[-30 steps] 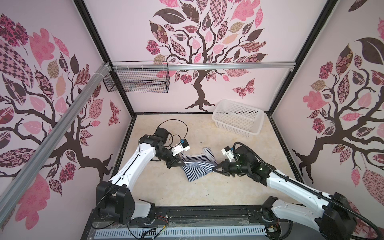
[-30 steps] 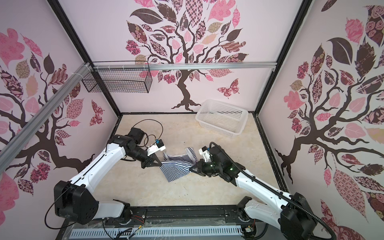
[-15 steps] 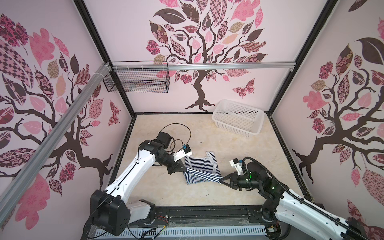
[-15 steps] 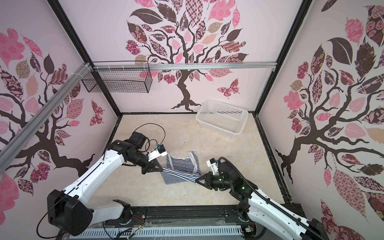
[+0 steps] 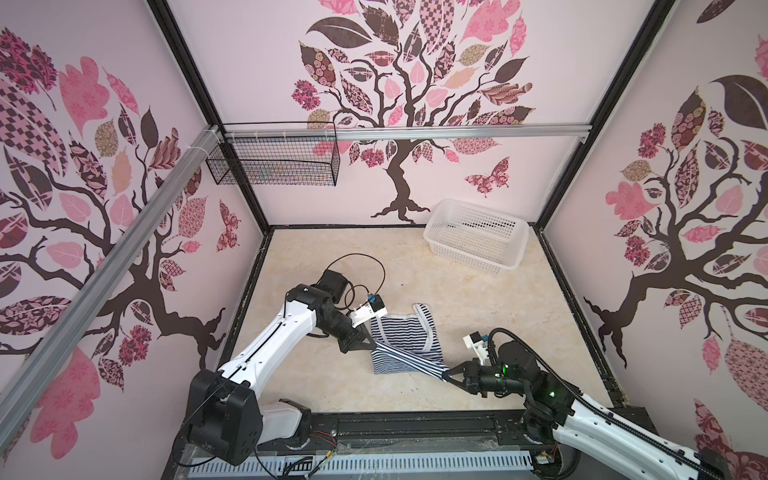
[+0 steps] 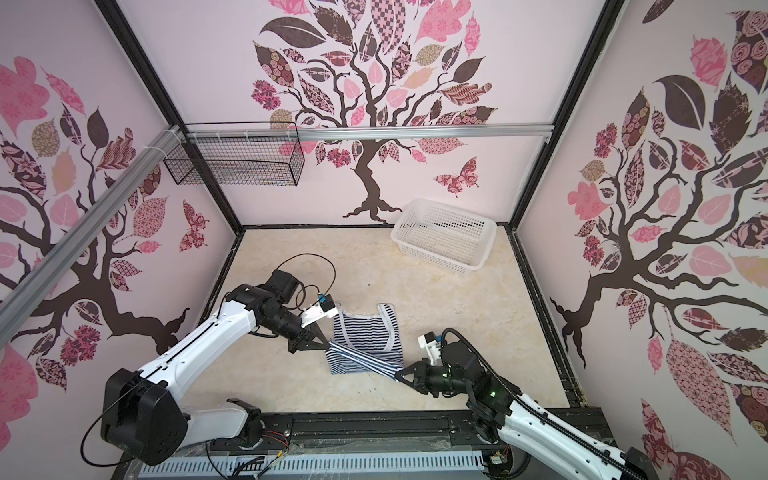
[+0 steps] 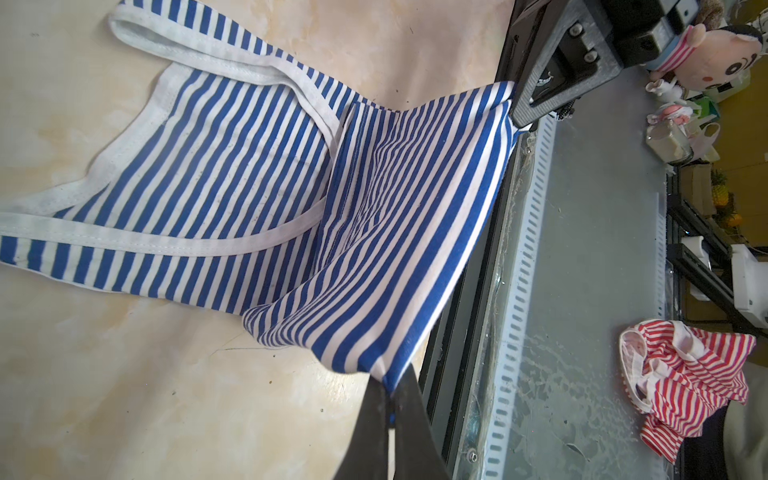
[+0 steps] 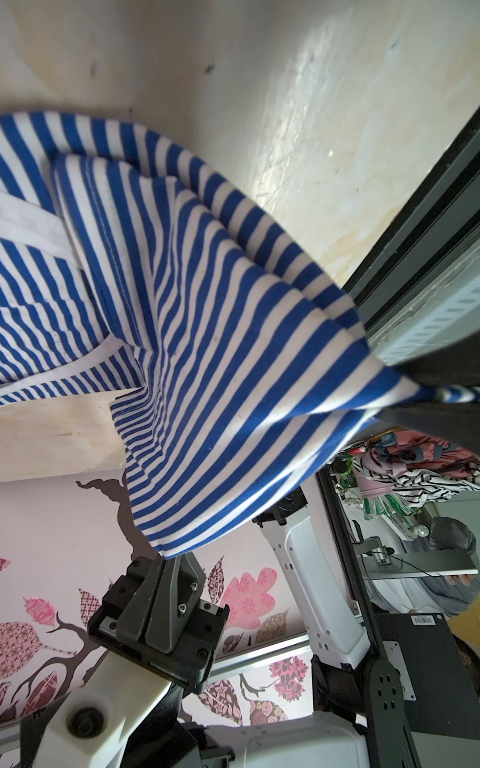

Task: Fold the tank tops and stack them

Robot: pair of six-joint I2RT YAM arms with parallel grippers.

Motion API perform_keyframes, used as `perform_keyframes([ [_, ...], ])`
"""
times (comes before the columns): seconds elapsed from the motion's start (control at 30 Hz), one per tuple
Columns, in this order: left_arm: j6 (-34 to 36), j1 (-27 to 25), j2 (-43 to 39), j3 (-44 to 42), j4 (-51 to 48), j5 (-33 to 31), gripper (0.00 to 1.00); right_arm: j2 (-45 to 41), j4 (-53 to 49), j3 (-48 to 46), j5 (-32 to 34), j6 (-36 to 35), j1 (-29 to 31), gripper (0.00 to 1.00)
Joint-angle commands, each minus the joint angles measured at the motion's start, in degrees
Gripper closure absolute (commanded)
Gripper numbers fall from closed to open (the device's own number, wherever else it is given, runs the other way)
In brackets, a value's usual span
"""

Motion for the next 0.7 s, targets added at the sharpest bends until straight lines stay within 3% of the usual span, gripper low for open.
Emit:
perform_keyframes([
  [0.0, 2.0, 0.4, -0.4, -1.7, -0.2, -1.3, 1.00, 1.2, -6.2, -0.2, 1.3, -0.2, 1.2, 1.00],
  [0.1, 2.7, 0.1, -0.3, -3.5, -0.6, -1.8, 1.00, 1.3, -7.6, -0.8, 2.7, -0.3, 3.1, 1.00],
  [0.33, 5.7, -6.2, 1.4, -6.0, -4.6, -7.2, 1.00, 0.8, -9.9, -1.8, 4.5, 0.0, 4.2, 1.00],
  [0.67, 5.1, -6.7, -0.9, -2.2, -4.7, -8.4, 1.00, 10.8, -8.1, 9.3, 5.8, -4.4, 4.2, 0.96],
])
